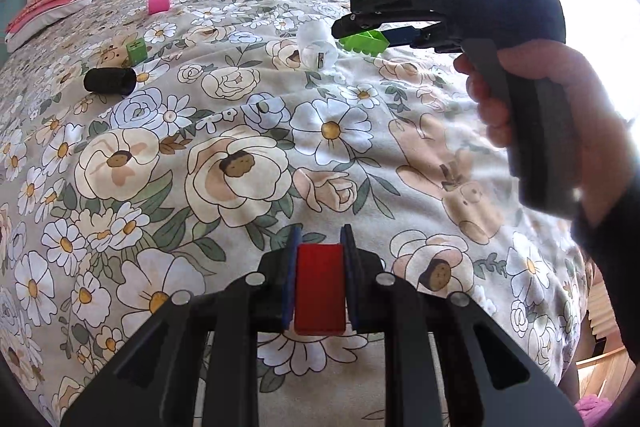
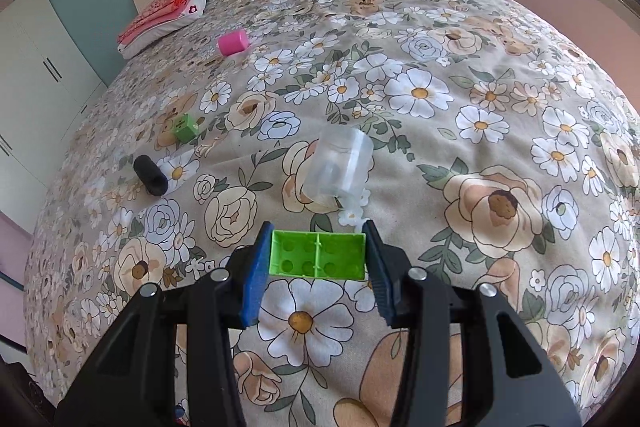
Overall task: Collect trash
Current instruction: 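Lift the red and green blocks with both tools toward the wastebasket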
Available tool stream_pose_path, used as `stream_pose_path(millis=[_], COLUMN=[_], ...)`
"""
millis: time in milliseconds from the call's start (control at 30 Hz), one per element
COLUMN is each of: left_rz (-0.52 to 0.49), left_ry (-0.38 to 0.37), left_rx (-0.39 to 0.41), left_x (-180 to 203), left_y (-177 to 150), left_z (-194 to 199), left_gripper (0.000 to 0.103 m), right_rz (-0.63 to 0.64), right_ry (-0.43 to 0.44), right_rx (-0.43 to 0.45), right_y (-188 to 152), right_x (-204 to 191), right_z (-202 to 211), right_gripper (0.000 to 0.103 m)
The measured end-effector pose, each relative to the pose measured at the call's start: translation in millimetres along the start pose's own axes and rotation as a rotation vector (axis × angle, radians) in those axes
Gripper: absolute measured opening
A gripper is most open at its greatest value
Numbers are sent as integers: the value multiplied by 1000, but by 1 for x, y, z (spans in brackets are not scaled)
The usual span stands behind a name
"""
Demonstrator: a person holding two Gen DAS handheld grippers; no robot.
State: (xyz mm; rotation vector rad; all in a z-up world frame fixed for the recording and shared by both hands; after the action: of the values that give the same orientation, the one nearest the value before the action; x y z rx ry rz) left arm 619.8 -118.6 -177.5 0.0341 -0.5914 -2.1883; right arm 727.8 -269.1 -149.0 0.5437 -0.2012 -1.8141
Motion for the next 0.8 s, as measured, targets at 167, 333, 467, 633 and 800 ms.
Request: stream_pose_path(millis=[167, 333, 467, 633, 800], left_rz=[26, 48, 91, 176, 216], left_ry=[34, 82, 170, 247, 333], left_rx=[53, 120, 162, 203, 261], left_x=[6, 20, 24, 30, 47], left_y=[11, 17, 19, 13, -1], left_z=[42, 94, 136, 192, 249], left_gripper=[22, 22, 22, 22, 22], right_rz=[9, 26, 55, 99, 152], right_ry=[24, 51, 65, 87, 117], right_rx=[33, 79, 121, 177, 242], right_y=[1, -3, -10, -27, -56], right_x=[-6, -14, -21, -31, -39], right_z=[50, 114, 169, 246, 324], right_gripper=[46, 46, 46, 46, 46])
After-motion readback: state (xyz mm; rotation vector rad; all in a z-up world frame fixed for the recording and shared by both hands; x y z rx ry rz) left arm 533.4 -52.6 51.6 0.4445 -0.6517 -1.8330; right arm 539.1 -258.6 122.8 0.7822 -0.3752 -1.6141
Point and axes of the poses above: each gripper's, at about its wrist camera, not at the fingertips, and z roughly against the way its jaws point, x to its right, y to its top, the point moved 10 cm from there along -z, roughly the way its jaws point, and after that the axes turned 10 degrees about -x, right-handed, at the moved point
